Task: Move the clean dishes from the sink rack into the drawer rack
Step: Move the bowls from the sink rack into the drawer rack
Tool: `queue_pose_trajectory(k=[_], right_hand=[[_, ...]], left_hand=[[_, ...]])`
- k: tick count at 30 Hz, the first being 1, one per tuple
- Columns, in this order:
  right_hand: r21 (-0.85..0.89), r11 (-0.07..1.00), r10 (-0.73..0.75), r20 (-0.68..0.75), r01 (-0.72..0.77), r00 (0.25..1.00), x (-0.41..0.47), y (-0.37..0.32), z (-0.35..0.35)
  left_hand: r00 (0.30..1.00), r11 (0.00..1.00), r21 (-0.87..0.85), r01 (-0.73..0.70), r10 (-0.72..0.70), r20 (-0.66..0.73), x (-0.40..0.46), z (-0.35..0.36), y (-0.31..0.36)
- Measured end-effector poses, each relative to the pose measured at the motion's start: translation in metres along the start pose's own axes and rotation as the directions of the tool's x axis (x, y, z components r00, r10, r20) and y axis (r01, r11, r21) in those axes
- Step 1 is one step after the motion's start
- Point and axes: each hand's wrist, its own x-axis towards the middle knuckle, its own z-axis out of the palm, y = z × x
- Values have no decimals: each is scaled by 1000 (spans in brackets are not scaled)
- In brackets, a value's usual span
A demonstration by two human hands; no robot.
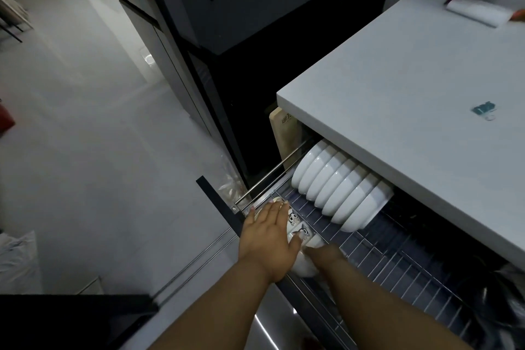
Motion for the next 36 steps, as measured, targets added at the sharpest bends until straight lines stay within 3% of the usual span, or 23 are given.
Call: queue_pose_trajectory(k=[5, 10, 18, 23, 36], right_hand=[[-2, 994, -105, -97, 105, 990, -15, -11, -24], [64, 979, -186, -123, 195, 975, -41, -21, -48], [125, 945, -280, -170, 302, 945, -114, -11, -89], [246, 884, -356, -199, 398, 913, -158, 17, -112], [482, 762, -303, -322, 431, 897, -245, 113, -195]], left_hand=[[998, 1000, 8, 16, -16, 65, -3, -7, 5], [996, 977, -209, 47, -30, 86, -19, -18, 21], [998, 957, -289, 24, -6, 63, -74, -49, 48], [999, 954, -297, -34, 44, 29, -112, -57, 65], [955, 907, -320, -274, 296, 22, -172, -79, 181]])
